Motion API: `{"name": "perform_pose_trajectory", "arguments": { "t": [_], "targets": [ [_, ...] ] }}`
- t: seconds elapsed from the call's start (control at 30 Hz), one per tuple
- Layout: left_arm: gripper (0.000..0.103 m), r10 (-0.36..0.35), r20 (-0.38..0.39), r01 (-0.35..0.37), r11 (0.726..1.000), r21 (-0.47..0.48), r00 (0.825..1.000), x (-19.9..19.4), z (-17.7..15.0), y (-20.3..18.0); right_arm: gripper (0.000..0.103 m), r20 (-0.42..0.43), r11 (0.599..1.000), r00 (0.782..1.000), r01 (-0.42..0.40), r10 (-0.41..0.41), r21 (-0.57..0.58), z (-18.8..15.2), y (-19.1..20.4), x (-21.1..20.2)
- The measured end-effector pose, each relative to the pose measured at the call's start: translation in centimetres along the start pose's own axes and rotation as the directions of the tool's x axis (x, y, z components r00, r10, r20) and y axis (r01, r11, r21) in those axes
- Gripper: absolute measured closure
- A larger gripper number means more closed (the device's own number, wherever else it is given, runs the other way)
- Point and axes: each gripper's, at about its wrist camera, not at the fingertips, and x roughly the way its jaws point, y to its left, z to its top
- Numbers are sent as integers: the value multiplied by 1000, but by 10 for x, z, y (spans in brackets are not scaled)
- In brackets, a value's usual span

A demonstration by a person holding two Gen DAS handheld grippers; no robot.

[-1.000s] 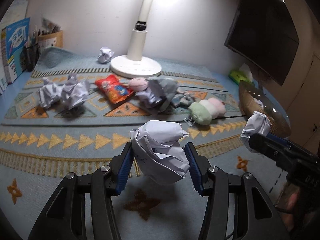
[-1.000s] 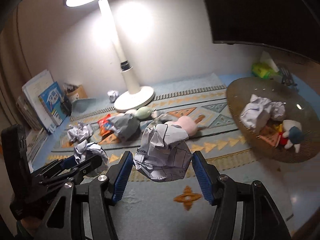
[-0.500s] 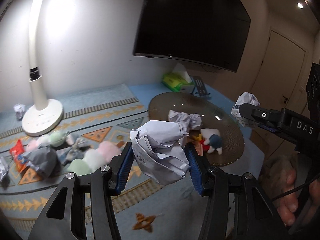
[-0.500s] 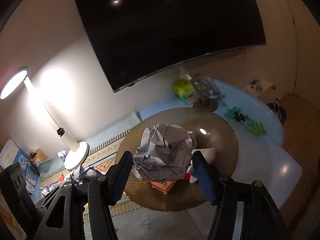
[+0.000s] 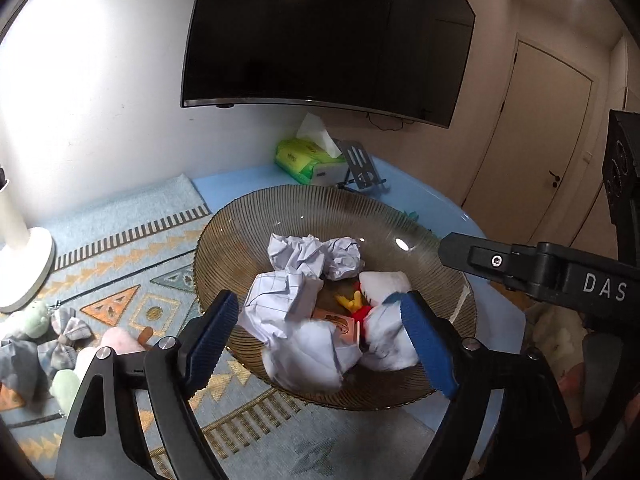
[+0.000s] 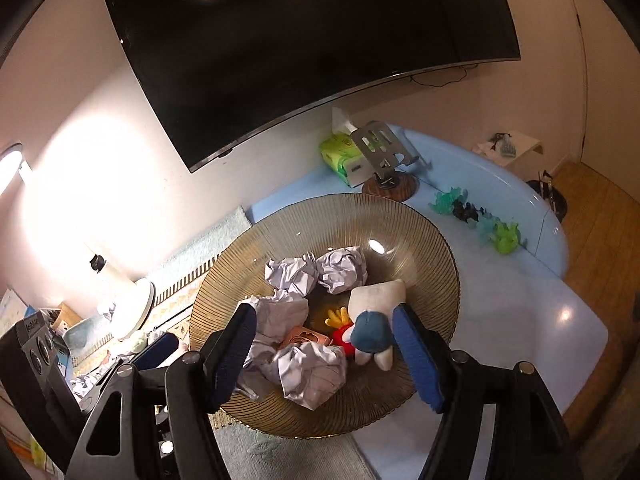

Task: Organize objects
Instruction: 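Carry both paper balls over the amber glass bowl and open both tools, then bring both tools back over the desk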

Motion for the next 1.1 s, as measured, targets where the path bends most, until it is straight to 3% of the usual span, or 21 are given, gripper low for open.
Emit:
{"name": "perform_pose_trajectory", "arguments": {
  "t": [0.37, 0.57, 0.8, 0.9, 0.97, 1.0, 1.1],
  "targets": [
    [21, 38, 13, -36, 995, -90, 999, -38, -25, 37, 32, -32, 997, 997, -68, 67, -32, -22, 32, -8],
    [21, 89, 33, -83, 985, -152, 996, -74, -52, 64, 32, -83, 987, 990, -121, 112, -107, -43, 78, -2],
    [21, 177, 57, -156, 951, -265, 983, -125, -78, 118, 32, -129, 963, 979, -182, 159, -196, -64, 139, 5],
    [21, 256, 69, -224, 926, -303, 964, -151, -90, 146, 28, -144, 948, 975, -200, 168, -249, -76, 167, 12],
    [21, 318, 67, -280, 903, -325, 946, -169, -101, 167, 8, -125, 935, 977, -204, 174, -289, -87, 184, 18],
    [21, 350, 66, -311, 892, -327, 935, -176, -107, 176, 7, -115, 931, 978, -202, 175, -304, -94, 191, 21],
    [21, 474, 37, -441, 842, -311, 880, -192, -125, 202, 7, -158, 904, 963, -260, 217, -340, -112, 214, 36]
  ]
}}
